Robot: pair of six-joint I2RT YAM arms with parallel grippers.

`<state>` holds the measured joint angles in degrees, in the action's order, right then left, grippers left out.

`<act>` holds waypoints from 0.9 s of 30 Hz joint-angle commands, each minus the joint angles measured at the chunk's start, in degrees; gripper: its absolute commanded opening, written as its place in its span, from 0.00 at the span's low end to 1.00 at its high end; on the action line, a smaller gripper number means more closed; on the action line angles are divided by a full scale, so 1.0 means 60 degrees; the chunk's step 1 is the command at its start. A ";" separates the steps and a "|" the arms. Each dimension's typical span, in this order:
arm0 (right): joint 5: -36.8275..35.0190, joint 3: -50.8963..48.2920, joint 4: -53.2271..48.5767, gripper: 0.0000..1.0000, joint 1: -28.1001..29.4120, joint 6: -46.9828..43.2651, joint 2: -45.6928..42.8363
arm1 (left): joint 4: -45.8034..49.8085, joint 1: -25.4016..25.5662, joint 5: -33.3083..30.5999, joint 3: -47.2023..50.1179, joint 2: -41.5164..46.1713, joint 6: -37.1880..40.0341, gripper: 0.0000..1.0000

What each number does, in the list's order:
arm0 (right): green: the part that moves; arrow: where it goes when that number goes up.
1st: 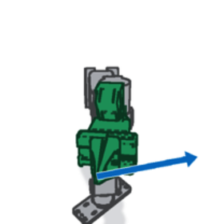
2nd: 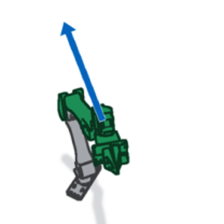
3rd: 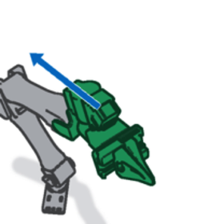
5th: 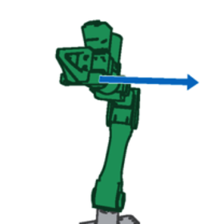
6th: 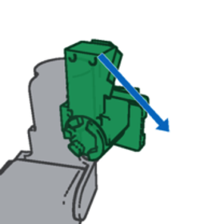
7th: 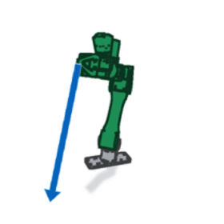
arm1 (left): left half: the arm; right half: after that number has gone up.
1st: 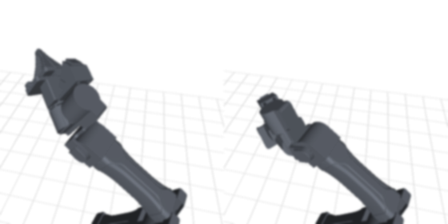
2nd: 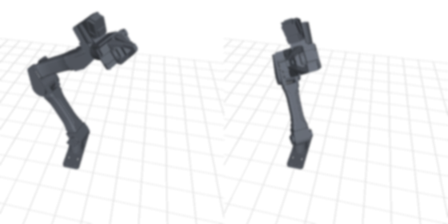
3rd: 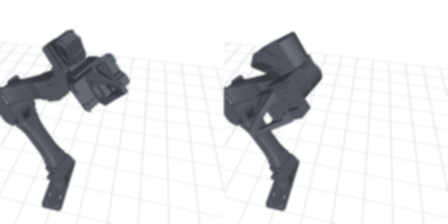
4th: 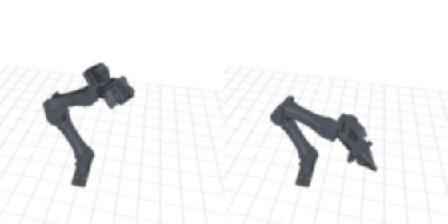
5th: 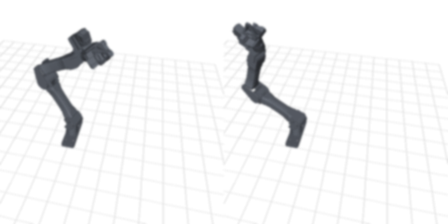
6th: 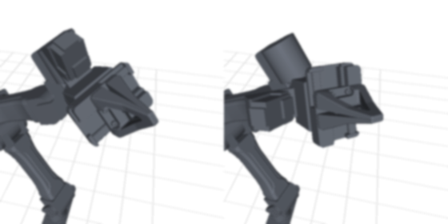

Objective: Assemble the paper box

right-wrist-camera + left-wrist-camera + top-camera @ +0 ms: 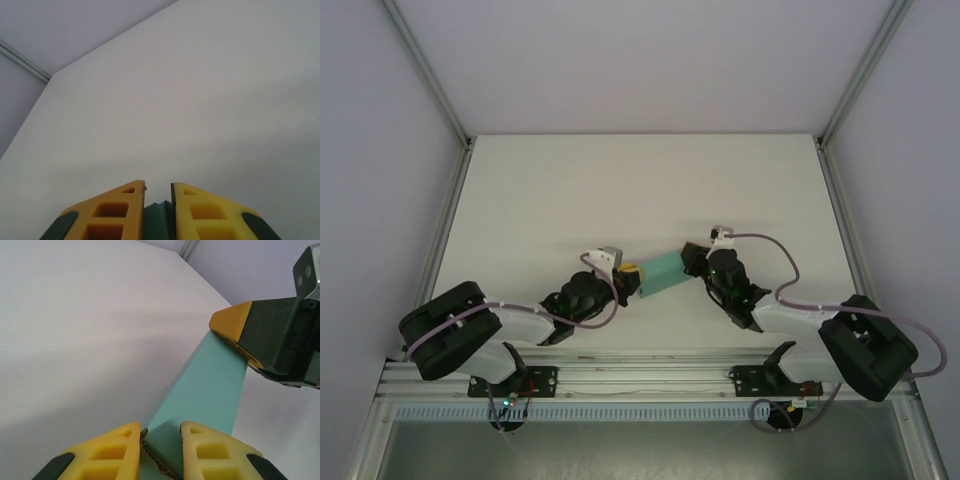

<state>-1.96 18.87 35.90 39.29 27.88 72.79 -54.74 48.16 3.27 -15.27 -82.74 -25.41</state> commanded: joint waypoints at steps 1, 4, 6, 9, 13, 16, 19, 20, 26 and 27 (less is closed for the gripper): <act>0.0800 -0.0275 -0.2874 0.04 0.0209 -0.0347 0.0269 | 0.3644 0.0072 -0.0585 0.0577 -0.0673 0.0617 0.12; 0.0897 -0.0139 -0.3105 0.05 0.0205 -0.0331 -0.0011 | 0.4060 0.0081 -0.0368 0.0333 -0.0354 0.0667 0.14; 0.0864 0.0129 -0.3528 0.09 0.0213 -0.0263 -0.0223 | 0.4615 0.0087 -0.0452 -0.0022 -0.0024 0.0737 0.22; 0.0994 0.0807 -0.4421 0.17 0.0205 -0.0251 -0.0463 | 0.5996 0.0073 -0.0954 -0.0993 0.0409 0.0808 0.36; 0.0950 0.1664 -0.5318 0.24 0.0215 -0.0153 -0.0501 | 0.7929 0.0068 -0.1096 -0.2753 0.0621 0.0889 0.47; 0.0824 0.2227 -0.5778 0.29 0.0212 -0.0152 -0.0459 | 0.9451 0.0063 -0.0896 -0.4166 0.0551 0.0996 0.59; 0.0607 0.2782 -0.6301 0.34 0.0205 -0.0164 -0.0428 | 1.0318 0.0049 -0.1088 -0.4960 0.0595 0.1026 0.71; 0.0501 0.2915 -0.6452 0.37 0.0205 -0.0178 -0.0429 | 1.0483 0.0039 -0.1213 -0.5119 0.0634 0.1008 0.77; -0.0291 0.3491 -0.7156 0.55 0.0183 -0.0217 -0.0458 | 1.1105 -0.0414 -0.1439 -0.5550 0.0853 0.0712 1.00; -0.0365 0.3607 -0.7306 0.58 0.0170 -0.0339 -0.0443 | 1.1187 -0.0533 -0.1362 -0.5565 0.0891 0.0668 1.00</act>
<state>-0.38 38.37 -3.11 40.45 26.61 70.04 6.26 46.78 -3.51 -47.09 -78.70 -20.49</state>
